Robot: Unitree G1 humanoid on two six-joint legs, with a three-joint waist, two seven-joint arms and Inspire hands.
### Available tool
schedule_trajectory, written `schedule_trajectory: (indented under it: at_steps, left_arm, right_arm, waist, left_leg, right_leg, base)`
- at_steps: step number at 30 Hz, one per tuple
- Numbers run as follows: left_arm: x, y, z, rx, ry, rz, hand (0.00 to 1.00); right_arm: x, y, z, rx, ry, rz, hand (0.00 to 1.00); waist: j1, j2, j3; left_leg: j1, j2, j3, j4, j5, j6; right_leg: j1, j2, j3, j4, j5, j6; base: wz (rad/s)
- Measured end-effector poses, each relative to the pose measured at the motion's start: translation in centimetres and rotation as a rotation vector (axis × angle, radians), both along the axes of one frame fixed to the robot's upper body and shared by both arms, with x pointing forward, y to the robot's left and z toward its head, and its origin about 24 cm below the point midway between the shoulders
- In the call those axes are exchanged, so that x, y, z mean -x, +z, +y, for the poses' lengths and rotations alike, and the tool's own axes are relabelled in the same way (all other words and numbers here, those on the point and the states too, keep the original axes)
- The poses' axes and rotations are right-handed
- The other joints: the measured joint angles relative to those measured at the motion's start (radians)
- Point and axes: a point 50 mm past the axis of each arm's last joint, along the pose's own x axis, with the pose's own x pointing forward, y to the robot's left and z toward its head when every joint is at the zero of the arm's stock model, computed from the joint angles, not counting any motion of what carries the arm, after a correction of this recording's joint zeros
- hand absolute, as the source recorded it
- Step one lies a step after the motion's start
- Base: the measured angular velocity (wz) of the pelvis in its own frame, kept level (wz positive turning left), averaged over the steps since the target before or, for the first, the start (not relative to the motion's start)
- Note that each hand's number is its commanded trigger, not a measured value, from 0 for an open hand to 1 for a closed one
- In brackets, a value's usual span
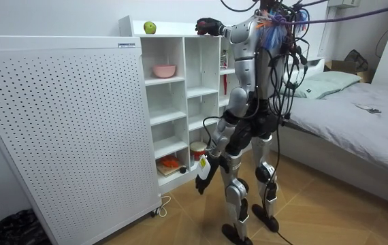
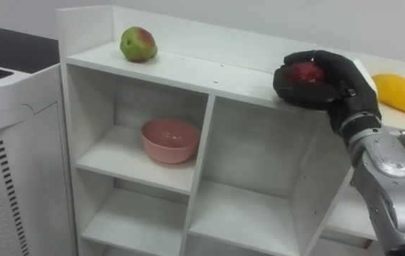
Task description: Arrange fruit in the closet
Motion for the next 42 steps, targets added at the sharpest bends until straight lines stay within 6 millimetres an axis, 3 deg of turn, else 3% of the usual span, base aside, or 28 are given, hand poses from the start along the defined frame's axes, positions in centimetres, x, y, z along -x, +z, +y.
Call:
schedule_trajectory:
  at_steps: [13, 22, 29, 34, 39, 42]
  left_arm:
    - [-0.3, 0.4, 0.9, -0.031, -0.012, -0.016, 0.0]
    - [-0.6, 0.3, 0.7, -0.028, -0.019, -0.026, 0.0]
    - [-0.5, 0.3, 0.7, -0.041, -0.014, -0.036, 0.0]
    - [-0.2, 0.0, 0.2, -0.054, -0.042, -0.016, 0.0]
    - [0.4, -0.4, -0.3, -0.056, -0.045, 0.008, 0.0]
    - [0.5, -0.7, -0.9, -0.054, -0.078, 0.026, 0.0]
  right_arm:
    - [0.0, 0.0, 0.0, -0.039, 0.014, -0.005, 1.0]
    - [3.4, 0.4, 3.2, -0.025, 0.19, -0.121, 1.0]
    - [5.8, -1.4, 6.6, 0.024, 0.368, -0.098, 1.0]
    - [6.2, -1.5, 7.9, 0.042, 0.459, -0.087, 1.0]
    - [6.4, -3.9, 8.6, -0.031, 0.485, -0.024, 1.0]
    - [6.5, -7.5, 9.0, -0.116, 0.474, 0.092, 1.0]
  waist:
    - [-0.001, 0.003, 0.0026]
    - [-0.003, 0.028, 0.0079]
    - [0.0, 0.061, -0.0018]
    - [0.004, 0.065, -0.0052]
    - [0.004, 0.067, -0.0046]
    - [0.007, 0.077, 0.0015]
  left_leg:
    - [-0.001, 0.0, 0.0, 0.001, 0.0, 0.0]
    - [-0.012, 0.002, 0.018, -0.001, 0.0, 0.0]
    - [-0.008, 0.004, 0.045, -0.009, 0.0, 0.0]
    - [-0.008, 0.005, 0.052, -0.009, 0.001, 0.001]
    - [-0.04, 0.006, 0.051, 0.004, 0.001, 0.001]
    - [-0.081, 0.007, 0.047, 0.027, 0.002, 0.003]
  right_leg:
    - [-0.001, 0.001, 0.006, 0.0, 0.001, -0.001]
    - [-0.017, 0.002, 0.033, 0.0, 0.001, -0.002]
    - [-0.029, 0.002, 0.062, 0.0, 0.001, -0.002]
    - [-0.033, 0.002, 0.063, 0.001, 0.003, -0.004]
    - [-0.058, 0.001, 0.062, 0.006, 0.005, -0.007]
    - [-0.097, -0.002, 0.057, 0.027, 0.005, -0.008]
  base:
    - [0.0]
    - [-0.05]
    - [-0.12]
    - [-0.04]
    - [0.01]
    - [0.03]
